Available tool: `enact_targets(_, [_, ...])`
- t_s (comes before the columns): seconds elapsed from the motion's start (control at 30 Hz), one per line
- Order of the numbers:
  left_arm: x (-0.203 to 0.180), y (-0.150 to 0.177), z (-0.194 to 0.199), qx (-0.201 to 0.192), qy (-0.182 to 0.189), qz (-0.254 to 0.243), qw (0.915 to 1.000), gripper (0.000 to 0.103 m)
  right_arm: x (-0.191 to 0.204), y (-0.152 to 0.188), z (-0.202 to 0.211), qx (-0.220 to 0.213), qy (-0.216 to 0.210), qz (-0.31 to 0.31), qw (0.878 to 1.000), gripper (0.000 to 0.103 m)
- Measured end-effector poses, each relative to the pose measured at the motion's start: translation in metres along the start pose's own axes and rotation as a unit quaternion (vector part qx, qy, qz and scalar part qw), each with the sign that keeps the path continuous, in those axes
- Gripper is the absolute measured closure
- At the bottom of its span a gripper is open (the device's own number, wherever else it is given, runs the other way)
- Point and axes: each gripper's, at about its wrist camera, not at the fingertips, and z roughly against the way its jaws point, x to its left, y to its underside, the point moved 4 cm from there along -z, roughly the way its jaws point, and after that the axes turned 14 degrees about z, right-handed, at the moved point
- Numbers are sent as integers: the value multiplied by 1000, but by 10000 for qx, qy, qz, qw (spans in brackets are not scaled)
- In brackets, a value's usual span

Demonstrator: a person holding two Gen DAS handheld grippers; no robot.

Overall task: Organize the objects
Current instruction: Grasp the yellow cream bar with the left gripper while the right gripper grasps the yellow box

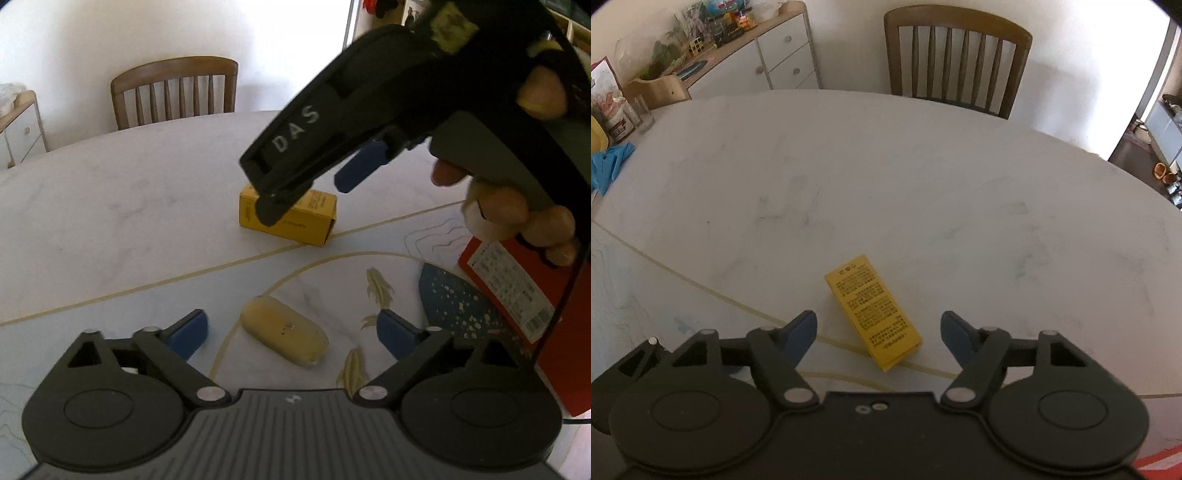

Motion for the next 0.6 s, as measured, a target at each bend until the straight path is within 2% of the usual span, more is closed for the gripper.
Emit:
enact_targets(0.07, [-1, 1, 0, -38, -27, -5, 10000, 11, 0, -2, -2, 17, -47, -8, 10000, 40])
enact_targets(0.1, [-1, 2, 1, -57, -13, -3, 10000, 15, 1, -3, -3, 24, -85, -4, 10000, 44])
enact_targets(0.2, [-4, 3, 2, -106, -29, -81, 9999, 26, 3, -5, -7, 34, -116, 46, 9999, 48])
enact_targets(0.43, [-3, 3, 5, -198, -265, -15, 9995, 52, 12, -1, -14, 178, -113, 100, 9997, 72])
enact_targets(0.6, [-3, 1, 7, -151, -263, 41, 9995, 55, 18, 1, -13, 182, -4, 54, 9998, 74])
